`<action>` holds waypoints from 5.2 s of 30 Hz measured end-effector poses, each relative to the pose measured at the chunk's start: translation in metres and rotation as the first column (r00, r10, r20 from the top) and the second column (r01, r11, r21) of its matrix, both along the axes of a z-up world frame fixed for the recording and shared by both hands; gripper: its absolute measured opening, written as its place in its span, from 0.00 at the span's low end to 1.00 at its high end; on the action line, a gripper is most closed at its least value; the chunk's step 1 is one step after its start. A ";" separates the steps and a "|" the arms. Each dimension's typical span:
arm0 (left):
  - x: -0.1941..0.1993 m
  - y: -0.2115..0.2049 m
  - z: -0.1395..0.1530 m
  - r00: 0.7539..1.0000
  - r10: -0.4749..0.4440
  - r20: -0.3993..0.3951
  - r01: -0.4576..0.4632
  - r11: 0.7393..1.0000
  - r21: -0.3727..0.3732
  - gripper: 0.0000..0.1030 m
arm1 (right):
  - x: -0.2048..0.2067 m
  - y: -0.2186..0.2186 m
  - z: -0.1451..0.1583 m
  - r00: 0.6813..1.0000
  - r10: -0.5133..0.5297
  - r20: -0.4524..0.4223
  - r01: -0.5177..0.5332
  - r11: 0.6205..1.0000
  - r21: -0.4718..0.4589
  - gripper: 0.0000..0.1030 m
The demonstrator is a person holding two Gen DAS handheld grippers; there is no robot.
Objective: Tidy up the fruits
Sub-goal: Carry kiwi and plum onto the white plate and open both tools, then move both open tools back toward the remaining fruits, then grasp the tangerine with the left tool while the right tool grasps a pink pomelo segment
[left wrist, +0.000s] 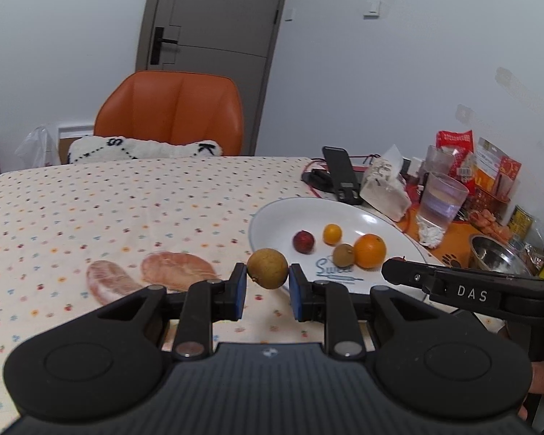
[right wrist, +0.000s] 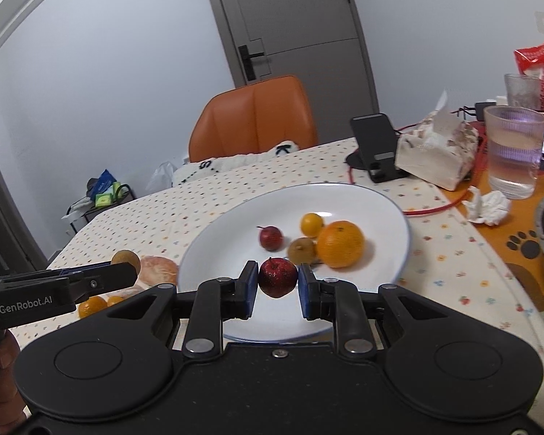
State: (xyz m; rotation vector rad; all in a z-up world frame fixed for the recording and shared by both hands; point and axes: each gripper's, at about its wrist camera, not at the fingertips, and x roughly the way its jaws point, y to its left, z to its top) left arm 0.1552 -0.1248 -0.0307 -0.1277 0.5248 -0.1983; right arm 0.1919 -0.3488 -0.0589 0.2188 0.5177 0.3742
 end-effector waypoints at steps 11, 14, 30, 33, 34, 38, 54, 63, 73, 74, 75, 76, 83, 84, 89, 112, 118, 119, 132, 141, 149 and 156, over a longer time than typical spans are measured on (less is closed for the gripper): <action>0.014 -0.028 -0.003 0.999 -0.039 -0.018 0.040 0.999 0.030 0.22 | -0.005 -0.022 -0.005 1.000 -0.020 -0.009 0.020 0.999 0.038 0.30; 0.017 -0.035 -0.003 0.999 -0.044 -0.020 0.044 0.998 0.033 0.22 | -0.008 -0.026 -0.005 1.000 -0.027 -0.002 0.027 0.999 0.037 0.36; 0.012 -0.027 0.007 1.000 0.015 -0.008 -0.015 0.999 0.028 0.31 | -0.018 -0.023 -0.002 1.000 -0.006 0.016 0.005 0.999 0.041 0.48; 0.008 -0.020 0.006 0.999 0.039 -0.017 -0.038 0.999 0.027 0.43 | -0.019 -0.022 -0.002 1.000 -0.006 0.019 0.005 0.999 0.039 0.52; 0.006 -0.018 0.006 0.999 0.046 -0.015 -0.045 0.998 0.032 0.48 | -0.019 -0.021 -0.001 1.000 -0.007 0.023 0.006 0.999 0.038 0.55; 0.000 -0.010 0.008 0.996 0.083 -0.010 -0.082 0.994 0.065 0.65 | -0.022 -0.017 0.001 0.999 -0.015 0.036 0.014 1.000 0.028 0.65; -0.026 0.032 0.000 0.981 0.192 -0.021 -0.189 0.977 0.094 0.79 | -0.029 0.007 0.009 0.996 -0.002 0.087 0.001 1.000 0.013 1.00; -0.032 0.050 -0.007 0.972 0.233 -0.034 -0.229 0.970 0.081 0.79 | -0.030 0.024 0.011 0.996 0.044 0.082 -0.045 0.999 0.002 1.00; -0.035 0.068 -0.020 0.970 0.236 -0.057 -0.234 0.971 0.051 0.79 | -0.024 0.038 0.008 0.994 0.098 0.058 -0.099 0.995 0.020 1.00; -0.035 0.069 -0.021 0.969 0.241 -0.058 -0.238 0.970 0.054 0.79 | -0.024 0.039 0.008 0.993 0.105 0.059 -0.106 0.994 0.019 1.00; -0.034 0.070 -0.022 0.968 0.243 -0.062 -0.240 0.969 0.057 0.79 | -0.023 0.042 0.008 0.992 0.112 0.064 -0.113 0.994 0.013 1.00; -0.032 0.071 -0.024 0.968 0.243 -0.070 -0.239 0.969 0.057 0.77 | -0.023 0.045 0.008 0.991 0.118 0.068 -0.119 0.993 0.001 0.99; -0.030 0.079 -0.031 0.970 0.229 -0.079 -0.227 0.973 0.034 0.65 | -0.019 0.063 0.006 0.984 0.171 0.047 -0.170 0.985 -0.023 0.86; -0.029 0.080 -0.032 0.971 0.225 -0.080 -0.223 0.974 0.031 0.63 | -0.019 0.065 0.005 0.983 0.178 0.043 -0.177 0.984 -0.024 0.84; -0.023 0.084 -0.039 0.971 0.214 -0.106 -0.213 0.977 0.015 0.49 | -0.016 0.074 0.005 0.980 0.199 0.027 -0.198 0.980 -0.027 0.77; -0.020 0.118 -0.040 0.970 0.222 -0.103 -0.224 0.974 -0.013 0.34 | 0.002 0.129 0.006 0.960 0.279 0.001 -0.279 0.960 -0.038 0.73; -0.023 0.133 -0.036 0.961 0.256 -0.100 -0.258 0.966 -0.007 0.34 | 0.004 0.147 0.009 0.945 0.327 0.006 -0.327 0.944 -0.038 0.73; -0.023 0.135 -0.035 0.960 0.261 -0.098 -0.263 0.965 -0.006 0.34 | 0.005 0.150 0.009 0.942 0.334 0.004 -0.334 0.942 -0.036 0.73; -0.023 0.169 -0.026 0.949 0.305 -0.083 -0.309 0.951 -0.030 0.34 | 0.020 0.194 0.007 0.914 0.402 -0.052 -0.405 0.912 -0.062 0.73; -0.022 0.188 -0.029 0.940 0.328 -0.093 -0.333 0.942 -0.043 0.34 | 0.042 0.218 -0.007 0.900 0.417 -0.126 -0.429 0.899 -0.087 0.63; -0.018 0.194 -0.030 0.938 0.333 -0.100 -0.338 0.940 -0.049 0.34 | 0.048 0.230 -0.010 0.897 0.425 -0.120 -0.441 0.880 -0.179 0.39; -0.015 0.186 -0.021 0.943 0.323 -0.084 -0.327 0.945 -0.032 0.34 | 0.046 0.221 0.001 0.886 0.455 -0.086 -0.462 0.880 -0.111 0.37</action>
